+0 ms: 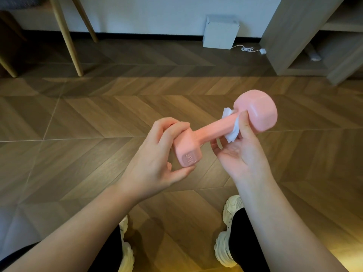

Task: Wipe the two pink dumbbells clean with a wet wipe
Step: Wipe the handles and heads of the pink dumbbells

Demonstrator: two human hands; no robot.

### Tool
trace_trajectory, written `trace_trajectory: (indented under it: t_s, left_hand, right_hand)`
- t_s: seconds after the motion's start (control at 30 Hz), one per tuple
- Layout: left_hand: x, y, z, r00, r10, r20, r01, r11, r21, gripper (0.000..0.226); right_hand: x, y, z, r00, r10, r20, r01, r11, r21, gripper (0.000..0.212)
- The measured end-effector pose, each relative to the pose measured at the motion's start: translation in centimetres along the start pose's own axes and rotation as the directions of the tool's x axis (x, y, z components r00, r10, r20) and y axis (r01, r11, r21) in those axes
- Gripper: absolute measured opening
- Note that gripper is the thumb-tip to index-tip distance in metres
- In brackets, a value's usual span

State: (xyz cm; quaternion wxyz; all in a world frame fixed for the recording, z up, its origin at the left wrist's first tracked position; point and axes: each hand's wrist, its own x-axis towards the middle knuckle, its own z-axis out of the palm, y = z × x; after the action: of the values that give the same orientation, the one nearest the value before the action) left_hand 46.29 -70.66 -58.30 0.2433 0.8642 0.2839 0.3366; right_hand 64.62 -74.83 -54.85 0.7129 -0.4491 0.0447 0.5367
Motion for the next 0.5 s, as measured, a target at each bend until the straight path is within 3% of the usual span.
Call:
trace_trajectory:
  t_s: [0.1,0.23,0.3,0.4,0.5]
  left_hand:
    - [-0.5,-0.1,0.4,0.983,-0.168,0.070,0.181,0.950,-0.255,0.072]
    - [-0.5,0.1,1.5,0.832,-0.449,0.327,0.544,0.537,-0.645,0.084]
    - [-0.1,0.0,1.5,0.798,-0.451,0.399,0.576,0.379,-0.724,0.083]
    - [0.3,0.5,1.2,0.773,-0.484,0.410,0.544,0.172,-0.821,0.058]
    - [0.3,0.9,0.9,0.744,-0.466,0.479,0.559,0.041,-0.828,0.059]
  right_hand:
    - [0.0,0.4,-0.2,0.999,-0.017,0.051,0.021,0.997,-0.077,0.045]
    - [-0.7,1.7,0.1,0.983,-0.020,0.183,0.047,0.988,-0.144,0.022]
    - [-1.1,2.6,0.3,0.971,-0.026,0.240,0.074,0.979,-0.190,0.022]
    - [-1.9,4.4,0.5,0.957,0.027,0.288,0.083,0.928,-0.364,0.031]
    - [-2.4,5.2,0.6,0.958,0.073,0.276,0.059,0.895,-0.442,0.028]
